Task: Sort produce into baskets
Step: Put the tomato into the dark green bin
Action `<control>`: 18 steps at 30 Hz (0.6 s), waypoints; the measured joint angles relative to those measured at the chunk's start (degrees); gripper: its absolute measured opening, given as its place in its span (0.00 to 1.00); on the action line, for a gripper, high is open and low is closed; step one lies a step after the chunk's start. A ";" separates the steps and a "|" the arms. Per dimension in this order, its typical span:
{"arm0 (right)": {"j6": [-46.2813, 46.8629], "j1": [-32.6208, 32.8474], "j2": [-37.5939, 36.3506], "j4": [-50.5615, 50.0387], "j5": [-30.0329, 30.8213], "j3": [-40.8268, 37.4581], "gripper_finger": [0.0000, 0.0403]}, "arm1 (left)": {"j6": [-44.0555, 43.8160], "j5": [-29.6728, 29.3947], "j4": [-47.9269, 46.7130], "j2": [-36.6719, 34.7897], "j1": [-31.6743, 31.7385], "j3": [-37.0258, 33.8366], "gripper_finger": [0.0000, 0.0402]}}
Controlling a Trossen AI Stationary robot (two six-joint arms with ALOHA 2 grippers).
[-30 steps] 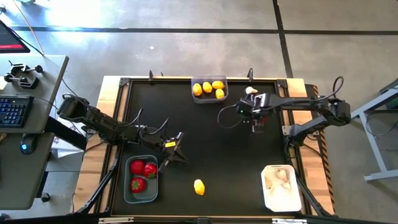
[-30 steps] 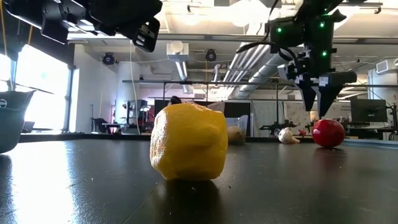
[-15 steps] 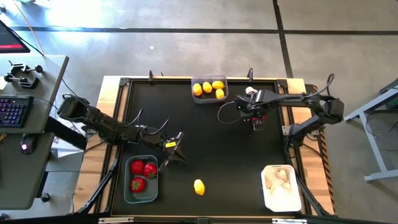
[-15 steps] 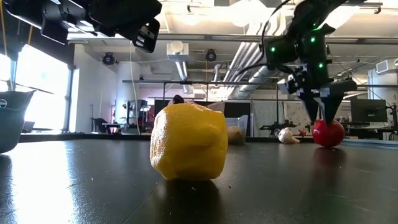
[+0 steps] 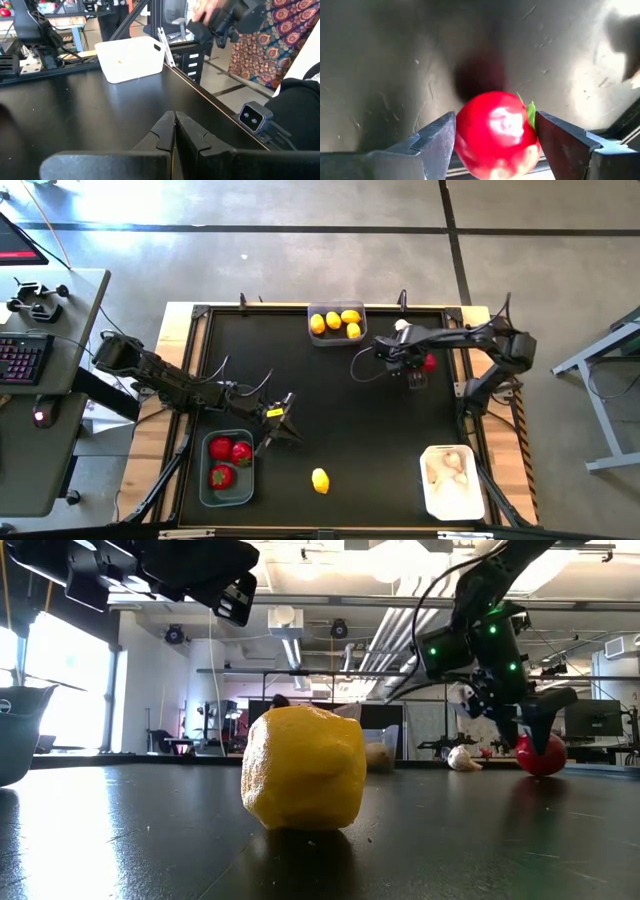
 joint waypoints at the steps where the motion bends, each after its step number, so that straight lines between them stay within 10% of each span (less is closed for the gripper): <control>1: -0.39 -0.32 0.35 -0.35 0.01 0.00 0.65 | 0.00 0.01 -0.03 0.00 0.00 0.00 0.00; 10: -0.58 -3.29 3.20 -3.87 0.30 -0.02 0.62 | 0.00 0.01 -0.36 0.00 0.00 0.00 0.00; 18: -0.07 -5.80 4.66 -6.21 2.75 -0.02 0.33 | 0.00 0.00 -0.47 0.00 0.00 0.00 0.00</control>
